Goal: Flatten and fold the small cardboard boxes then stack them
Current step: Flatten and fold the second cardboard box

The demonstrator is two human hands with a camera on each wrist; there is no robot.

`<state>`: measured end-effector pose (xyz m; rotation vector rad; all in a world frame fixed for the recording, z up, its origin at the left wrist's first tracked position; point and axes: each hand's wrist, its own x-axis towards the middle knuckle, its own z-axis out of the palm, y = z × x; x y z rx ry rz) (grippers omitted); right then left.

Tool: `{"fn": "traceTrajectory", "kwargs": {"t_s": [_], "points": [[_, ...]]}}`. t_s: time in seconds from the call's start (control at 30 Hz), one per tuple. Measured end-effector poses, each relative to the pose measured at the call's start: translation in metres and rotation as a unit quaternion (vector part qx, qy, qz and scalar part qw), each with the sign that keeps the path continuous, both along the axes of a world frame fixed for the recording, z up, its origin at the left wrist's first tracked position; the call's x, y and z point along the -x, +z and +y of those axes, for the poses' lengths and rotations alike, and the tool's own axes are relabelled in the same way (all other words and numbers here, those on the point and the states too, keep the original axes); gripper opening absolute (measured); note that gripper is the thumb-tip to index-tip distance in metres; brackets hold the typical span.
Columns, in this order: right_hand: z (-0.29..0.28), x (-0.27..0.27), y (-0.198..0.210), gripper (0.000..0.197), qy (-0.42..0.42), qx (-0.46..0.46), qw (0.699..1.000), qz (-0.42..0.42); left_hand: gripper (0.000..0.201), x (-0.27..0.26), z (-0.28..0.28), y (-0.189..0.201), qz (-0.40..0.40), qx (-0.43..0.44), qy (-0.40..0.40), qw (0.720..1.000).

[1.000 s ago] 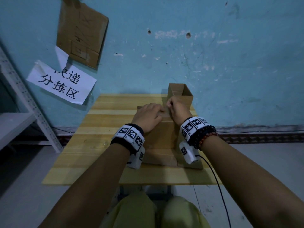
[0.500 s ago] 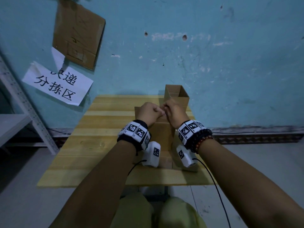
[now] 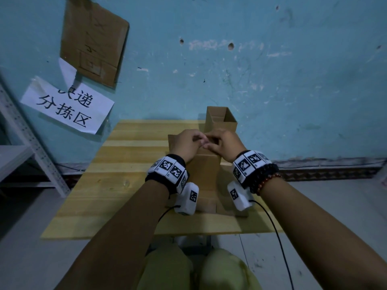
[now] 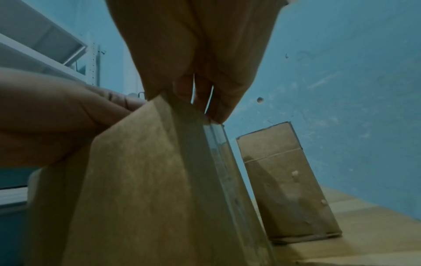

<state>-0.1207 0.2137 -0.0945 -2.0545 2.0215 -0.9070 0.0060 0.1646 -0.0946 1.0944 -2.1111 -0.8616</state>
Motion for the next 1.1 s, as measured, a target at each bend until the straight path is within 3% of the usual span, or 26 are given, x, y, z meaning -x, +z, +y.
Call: {"fn": "traceTrajectory", "kwargs": {"t_s": [0.4,0.9,1.1], "points": [[-0.004,-0.009,0.004,0.019,-0.084,-0.012,0.990,-0.117,0.014,0.002,0.008,-0.001,-0.083,0.090,0.028,0.992],[-0.004,-0.014,0.008,0.017,-0.122,-0.047,0.991,-0.021,0.027,0.004,0.018,0.003,-0.234,0.174,0.004,0.957],[-0.001,-0.016,0.012,0.027,-0.118,-0.059,0.991,0.025,0.028,0.003,0.021,0.002,-0.280,0.199,0.008,0.939]]}}
